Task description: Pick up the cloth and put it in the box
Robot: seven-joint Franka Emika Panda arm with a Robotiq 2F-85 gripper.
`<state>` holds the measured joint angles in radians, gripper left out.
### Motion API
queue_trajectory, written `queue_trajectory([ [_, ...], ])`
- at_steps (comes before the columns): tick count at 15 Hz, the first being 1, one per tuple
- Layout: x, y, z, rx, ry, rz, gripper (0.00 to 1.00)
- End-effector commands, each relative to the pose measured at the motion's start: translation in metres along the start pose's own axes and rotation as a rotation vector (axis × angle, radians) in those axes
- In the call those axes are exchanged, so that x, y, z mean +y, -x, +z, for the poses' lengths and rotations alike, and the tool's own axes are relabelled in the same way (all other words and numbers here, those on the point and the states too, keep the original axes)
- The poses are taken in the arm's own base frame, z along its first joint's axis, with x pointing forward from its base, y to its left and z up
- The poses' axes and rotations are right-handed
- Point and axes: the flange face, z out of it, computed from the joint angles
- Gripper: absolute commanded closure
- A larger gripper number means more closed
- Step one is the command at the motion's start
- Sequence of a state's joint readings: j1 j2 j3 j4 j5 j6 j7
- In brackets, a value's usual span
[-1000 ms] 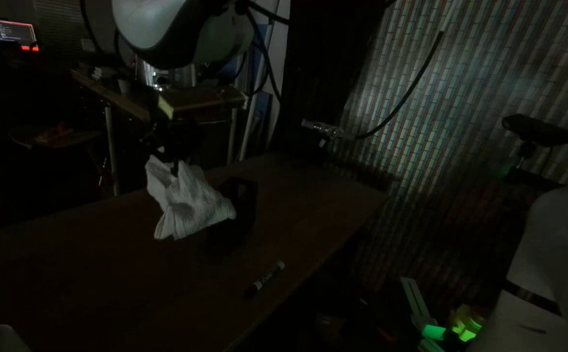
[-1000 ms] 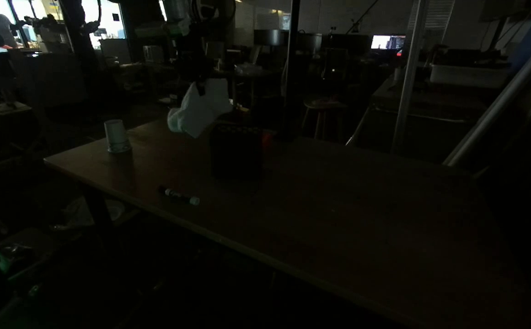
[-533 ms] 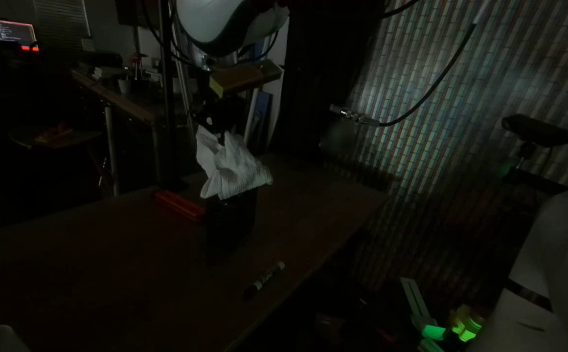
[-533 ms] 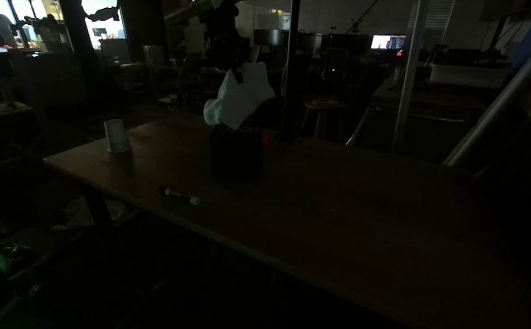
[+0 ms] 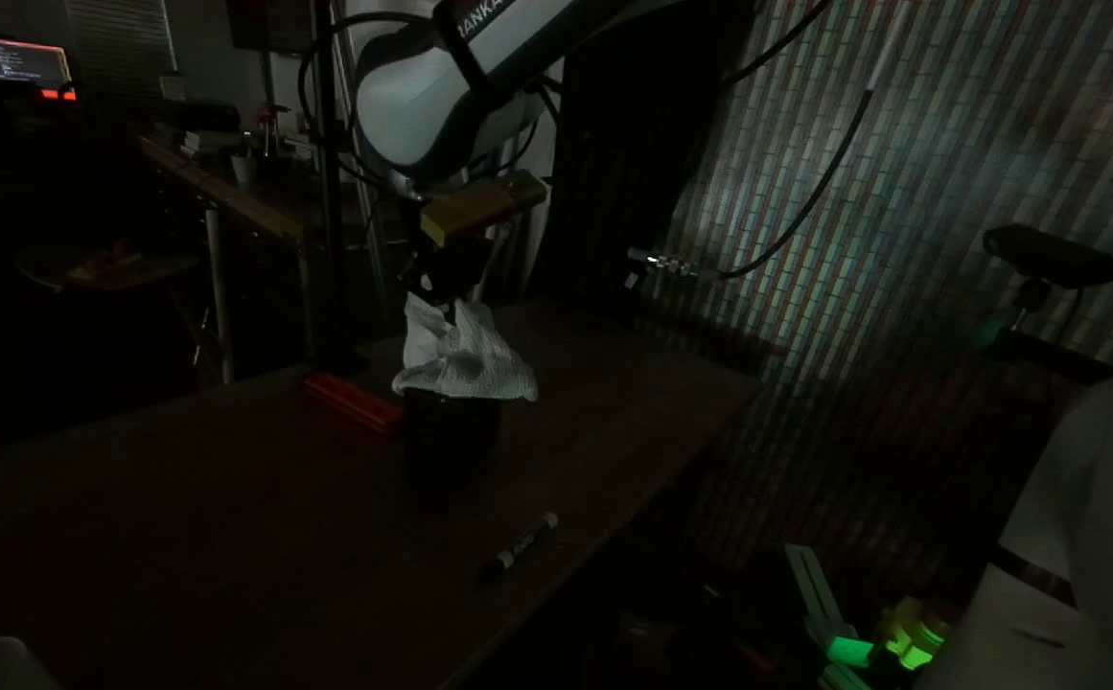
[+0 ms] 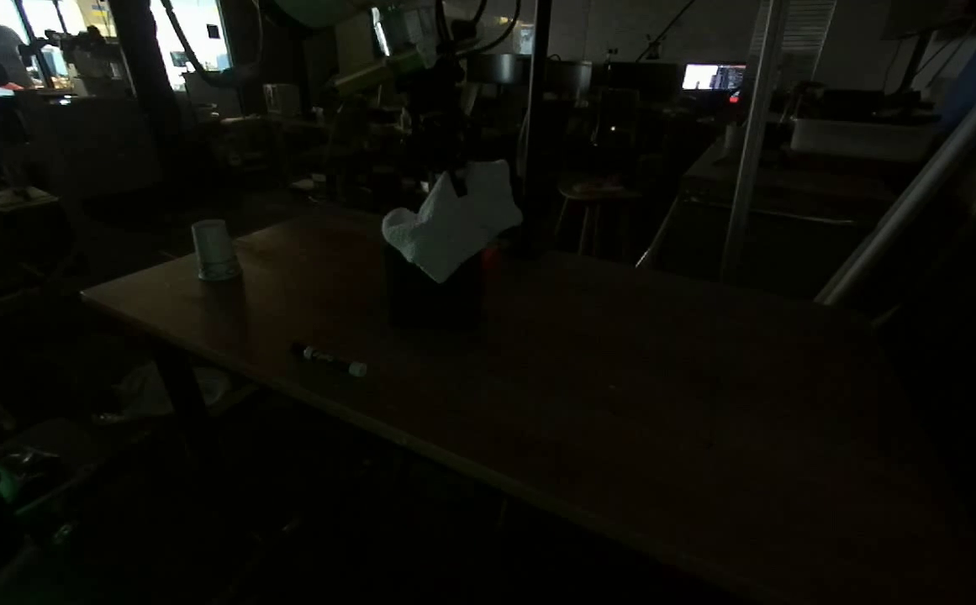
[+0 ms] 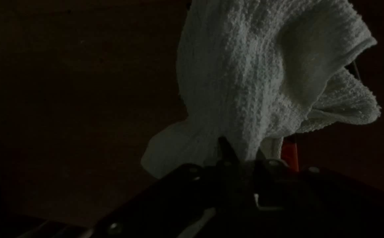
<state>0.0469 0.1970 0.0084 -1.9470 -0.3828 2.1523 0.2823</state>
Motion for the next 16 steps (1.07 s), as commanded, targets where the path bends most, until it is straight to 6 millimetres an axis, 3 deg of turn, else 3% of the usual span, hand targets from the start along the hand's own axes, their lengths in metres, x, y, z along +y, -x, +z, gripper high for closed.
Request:
queue_trajectory([
  [1, -0.007, -0.017, 0.026, -0.013, -0.005, -0.049, 0.97],
  [5, -0.011, -0.009, 0.045, -0.057, -0.012, -0.142, 0.97],
  [10, -0.003, 0.019, 0.034, -0.093, -0.019, -0.219, 0.97],
  [16, -0.017, 0.044, 0.031, -0.153, -0.058, -0.321, 0.97],
])
